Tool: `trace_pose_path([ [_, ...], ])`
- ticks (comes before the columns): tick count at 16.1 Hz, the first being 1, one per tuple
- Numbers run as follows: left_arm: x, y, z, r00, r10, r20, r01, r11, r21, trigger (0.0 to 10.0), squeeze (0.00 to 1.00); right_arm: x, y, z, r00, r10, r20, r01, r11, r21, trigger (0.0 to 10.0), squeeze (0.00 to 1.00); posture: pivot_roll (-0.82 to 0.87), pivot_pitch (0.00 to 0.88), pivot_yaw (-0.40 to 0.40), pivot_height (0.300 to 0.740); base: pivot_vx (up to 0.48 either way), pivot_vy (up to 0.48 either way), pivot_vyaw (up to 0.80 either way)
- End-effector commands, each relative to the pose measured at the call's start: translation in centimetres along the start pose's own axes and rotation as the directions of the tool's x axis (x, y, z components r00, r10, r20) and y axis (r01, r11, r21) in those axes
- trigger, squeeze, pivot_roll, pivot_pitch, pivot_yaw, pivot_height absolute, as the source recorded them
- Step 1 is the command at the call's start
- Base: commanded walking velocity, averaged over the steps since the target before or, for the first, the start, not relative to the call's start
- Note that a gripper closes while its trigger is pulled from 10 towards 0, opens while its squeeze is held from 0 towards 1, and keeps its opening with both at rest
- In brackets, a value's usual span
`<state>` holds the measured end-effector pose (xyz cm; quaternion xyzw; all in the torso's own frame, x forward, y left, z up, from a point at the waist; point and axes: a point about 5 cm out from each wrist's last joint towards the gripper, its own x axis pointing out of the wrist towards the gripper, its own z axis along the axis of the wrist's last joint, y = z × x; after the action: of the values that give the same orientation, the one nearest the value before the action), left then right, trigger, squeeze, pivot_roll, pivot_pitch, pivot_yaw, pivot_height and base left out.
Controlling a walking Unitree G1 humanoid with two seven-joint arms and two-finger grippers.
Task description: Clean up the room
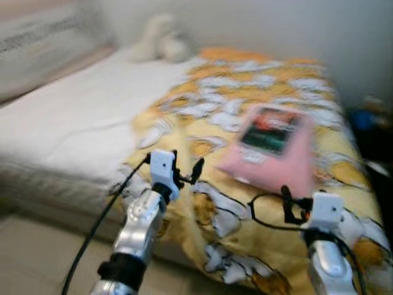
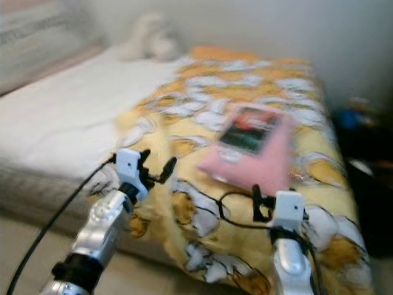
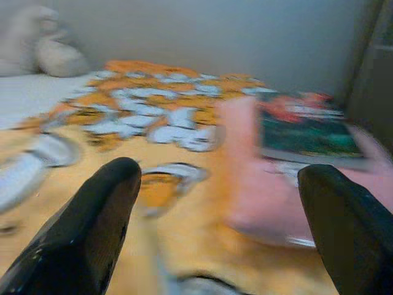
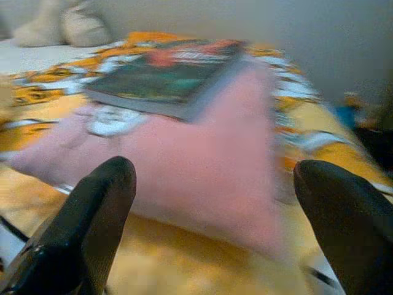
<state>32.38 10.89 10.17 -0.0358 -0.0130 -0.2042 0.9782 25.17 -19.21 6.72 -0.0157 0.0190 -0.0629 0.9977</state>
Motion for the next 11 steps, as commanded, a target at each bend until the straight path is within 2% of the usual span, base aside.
trace_pose_path([
  [1,0.7,-0.4,1.1,0.999,-0.034,0.037,0.033,0.999,0.010,10.0,0.00,-0.1,-0.2,0.2,1.000,-0.001,0.008,0.002,1.000,-0.012,10.0,0.00,0.06,0.000,0.051,0.740,0.472,0.000,0.00],
  [4,1.0,-0.5,1.4,0.998,-0.049,0.044,0.048,0.999,0.013,10.0,0.00,0.1,-0.2,0.3,1.000,-0.002,0.012,0.002,1.000,-0.019,10.0,0.00,0.06,0.000,0.055,0.740,0.472,0.000,0.00],
  [7,1.2,-0.5,2.1,0.995,-0.063,0.079,0.061,0.998,0.019,10.0,0.00,0.2,-0.4,1.0,0.999,-0.007,0.047,0.008,1.000,-0.030,10.0,0.00,0.06,0.000,0.054,0.740,0.480,0.000,-0.72],
  [11,2.0,-0.1,3.6,0.993,-0.027,0.118,0.022,0.999,0.044,10.0,0.00,0.6,-0.2,3.6,0.987,0.006,0.160,0.006,0.997,-0.073,10.0,0.00,0.05,0.000,0.045,0.740,0.000,0.000,0.00],
])
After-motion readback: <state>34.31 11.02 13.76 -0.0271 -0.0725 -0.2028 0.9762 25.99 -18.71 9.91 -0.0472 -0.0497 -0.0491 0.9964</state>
